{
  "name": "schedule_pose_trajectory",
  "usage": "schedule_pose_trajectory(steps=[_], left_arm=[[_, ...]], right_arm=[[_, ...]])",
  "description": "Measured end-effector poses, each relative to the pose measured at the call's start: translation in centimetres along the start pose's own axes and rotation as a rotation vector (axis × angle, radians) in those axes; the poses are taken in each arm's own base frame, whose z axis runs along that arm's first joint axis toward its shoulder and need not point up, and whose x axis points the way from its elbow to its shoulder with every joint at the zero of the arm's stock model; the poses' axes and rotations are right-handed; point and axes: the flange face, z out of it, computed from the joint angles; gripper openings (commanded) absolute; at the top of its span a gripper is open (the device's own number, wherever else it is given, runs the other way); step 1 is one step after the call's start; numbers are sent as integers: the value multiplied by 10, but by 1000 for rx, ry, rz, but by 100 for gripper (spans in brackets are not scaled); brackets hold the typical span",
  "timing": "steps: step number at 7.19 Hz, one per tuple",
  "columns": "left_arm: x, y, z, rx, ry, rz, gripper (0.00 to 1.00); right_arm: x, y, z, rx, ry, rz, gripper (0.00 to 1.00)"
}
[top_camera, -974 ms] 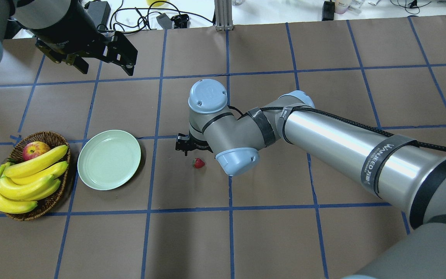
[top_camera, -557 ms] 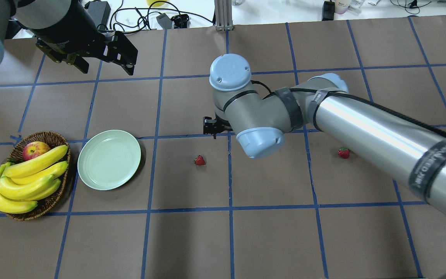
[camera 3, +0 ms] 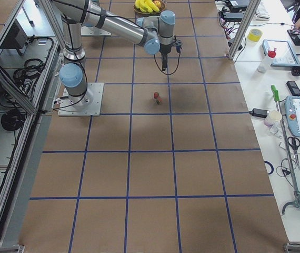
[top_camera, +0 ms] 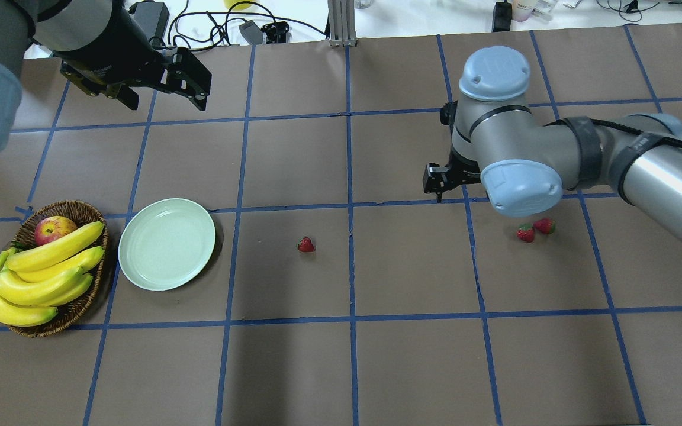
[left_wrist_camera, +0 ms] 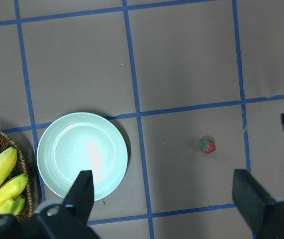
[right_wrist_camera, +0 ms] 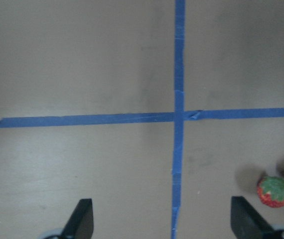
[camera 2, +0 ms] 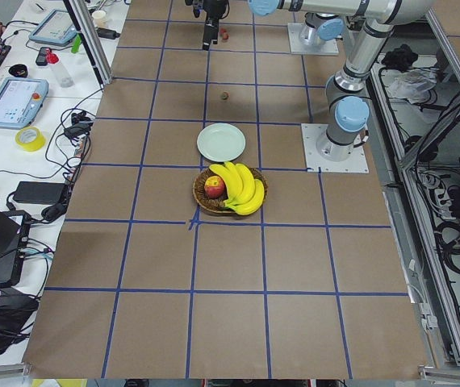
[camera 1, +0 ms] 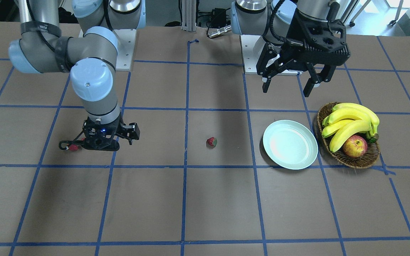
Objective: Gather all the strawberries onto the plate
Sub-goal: 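Move right gripper over the strawberry pair while left gripper reaches the released strawberry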
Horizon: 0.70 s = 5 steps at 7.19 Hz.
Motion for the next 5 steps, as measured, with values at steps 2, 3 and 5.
schedule_pose_trajectory(steps=[2,3,5], left_arm=[[1,10,31,-62,5,-40,100],[4,13,54,-98,26,-103,100],[18,8,98,-146,101,-293,100]], right_arm=[[59,8,31,-51,-5,1,98],[74,17,47,-61,-13,0,97],[80,31,70,-55,-18,-26,88]])
